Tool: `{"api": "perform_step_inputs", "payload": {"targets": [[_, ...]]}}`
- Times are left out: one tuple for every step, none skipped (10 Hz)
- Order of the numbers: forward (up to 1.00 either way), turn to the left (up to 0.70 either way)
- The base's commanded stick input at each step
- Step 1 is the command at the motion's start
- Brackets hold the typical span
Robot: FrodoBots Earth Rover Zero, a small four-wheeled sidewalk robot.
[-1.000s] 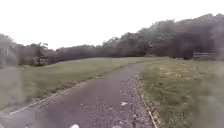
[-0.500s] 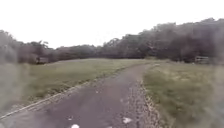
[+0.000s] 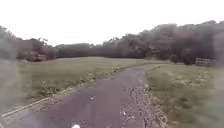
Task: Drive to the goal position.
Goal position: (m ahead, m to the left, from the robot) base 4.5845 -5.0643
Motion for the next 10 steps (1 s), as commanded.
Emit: {"api": "perform_step_inputs", "payload": {"targets": [[0.85,0.0],[0.85,0.0],[0.85,0.0],[0.85,0.0],[0.85,0.0],[0.85,0.0],[0.85,0.0],[0.85,0.0],[0.85,0.0],[0.85,-0.02]]}}
